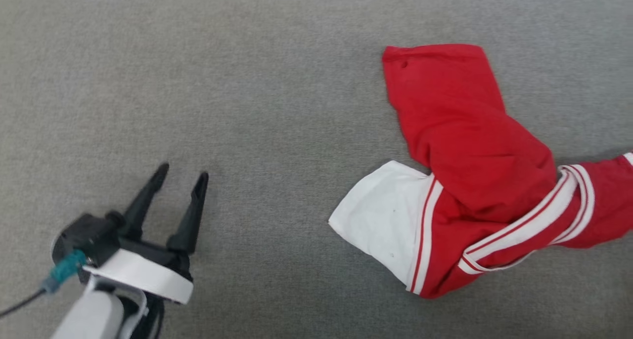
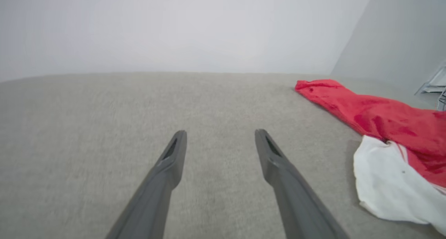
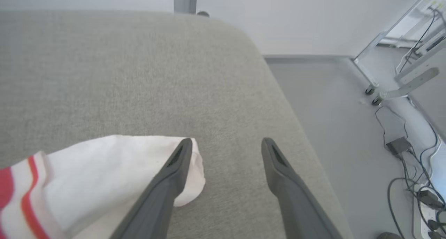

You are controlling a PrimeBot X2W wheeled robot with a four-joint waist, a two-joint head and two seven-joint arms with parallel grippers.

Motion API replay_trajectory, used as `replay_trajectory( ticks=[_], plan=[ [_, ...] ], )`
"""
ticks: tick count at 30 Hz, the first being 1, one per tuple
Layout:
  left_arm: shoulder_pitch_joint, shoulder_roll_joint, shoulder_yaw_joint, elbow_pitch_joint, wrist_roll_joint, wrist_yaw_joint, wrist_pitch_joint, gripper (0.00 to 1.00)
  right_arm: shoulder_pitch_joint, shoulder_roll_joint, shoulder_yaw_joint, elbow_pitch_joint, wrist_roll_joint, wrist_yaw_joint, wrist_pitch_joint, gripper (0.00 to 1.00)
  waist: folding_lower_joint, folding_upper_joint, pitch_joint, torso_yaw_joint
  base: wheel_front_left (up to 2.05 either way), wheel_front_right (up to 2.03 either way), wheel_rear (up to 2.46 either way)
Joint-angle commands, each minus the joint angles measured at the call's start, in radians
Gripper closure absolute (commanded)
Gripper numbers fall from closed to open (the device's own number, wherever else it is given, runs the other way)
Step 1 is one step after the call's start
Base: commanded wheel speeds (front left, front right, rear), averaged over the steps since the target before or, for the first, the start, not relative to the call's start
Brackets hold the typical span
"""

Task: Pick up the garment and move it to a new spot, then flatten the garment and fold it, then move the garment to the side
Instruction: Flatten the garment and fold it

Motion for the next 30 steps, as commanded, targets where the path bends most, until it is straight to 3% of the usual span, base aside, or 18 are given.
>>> replay_trajectory(
  ticks=[1, 5, 9, 14, 16, 19, 23, 30],
  plan=[
    [-0.027, 0.021, -0.014, -0.014, -0.013, 0.002, -0.005, 0.0, 0.015, 0.006, -0.009, -0.02, -0.004, -0.001, -0.024, 0.0, 0.0, 0.0, -0.009, -0.011, 0.0, 0.0, 0.0],
    [-0.106, 0.141, -0.1, -0.06, -0.052, 0.002, -0.005, 0.0, 0.033, 0.048, -0.028, -0.115, 0.003, -0.001, -0.114, 0.0, 0.0, 0.0, -0.019, -0.044, 0.0, 0.0, 0.0],
    [-0.215, 0.281, -0.285, -0.085, -0.206, 0.002, 0.01, 0.0, 0.039, 0.116, 0.013, -0.198, 0.016, -0.001, -0.165, 0.0, 0.0, 0.0, -0.021, -0.087, 0.0, 0.0, 0.0],
    [-0.401, 0.408, -0.548, -0.162, -0.536, 0.002, 0.259, 0.0, 0.04, 0.19, 0.09, -0.25, 0.005, -0.001, -0.199, 0.0, 0.0, 0.0, 0.0, -0.145, 0.0, 0.0, 0.0],
    [-0.48, 0.441, -0.605, -0.183, -0.663, 0.002, 0.373, 0.0, 0.028, 0.215, 0.116, -0.259, 0.001, -0.001, -0.211, 0.0, 0.0, 0.0, 0.022, -0.17, 0.0, 0.0, 0.0],
    [-0.579, 0.465, -0.695, -0.205, -0.768, 0.002, 0.528, 0.0, 0.018, 0.246, 0.138, -0.264, -0.003, 0.0, -0.232, 0.0, 0.0, 0.0, 0.055, -0.204, 0.0, 0.0, 0.0],
    [-0.669, 0.462, -0.764, -0.188, -0.866, 0.002, 0.654, 0.0, 0.009, 0.284, 0.151, -0.253, -0.01, 0.0, -0.256, 0.0, 0.0, 0.0, 0.096, -0.248, 0.0, 0.0, 0.0],
    [-0.755, 0.452, -0.823, -0.124, -0.929, 0.002, 0.725, 0.0, -0.009, 0.33, 0.17, -0.21, -0.008, -0.001, -0.306, 0.0, 0.0, 0.0, 0.152, -0.322, 0.0, 0.0, 0.0]
  ],
)
